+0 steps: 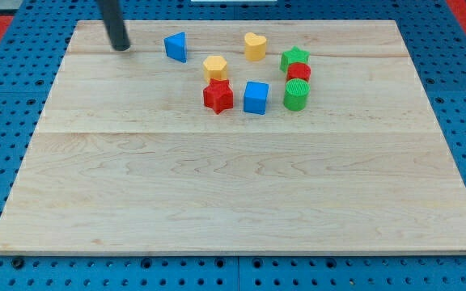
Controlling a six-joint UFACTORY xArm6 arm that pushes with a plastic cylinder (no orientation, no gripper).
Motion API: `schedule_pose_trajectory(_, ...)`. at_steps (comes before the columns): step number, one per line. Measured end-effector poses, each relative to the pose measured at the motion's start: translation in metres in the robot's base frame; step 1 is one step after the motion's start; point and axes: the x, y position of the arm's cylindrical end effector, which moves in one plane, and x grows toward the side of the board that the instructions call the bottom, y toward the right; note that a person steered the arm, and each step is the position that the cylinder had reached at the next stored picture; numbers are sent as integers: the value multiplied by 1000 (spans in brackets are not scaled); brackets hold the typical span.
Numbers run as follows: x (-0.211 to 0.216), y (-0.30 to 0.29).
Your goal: Push the blue triangle above the yellow hexagon
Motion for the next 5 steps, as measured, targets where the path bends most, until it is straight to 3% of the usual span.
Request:
schedule_pose_trajectory(2, 8, 117)
schedule_pose_trajectory(3, -10, 117)
schedule_pose_trajectory(4, -32, 176)
schedule_pose_trajectory(5, -27, 199)
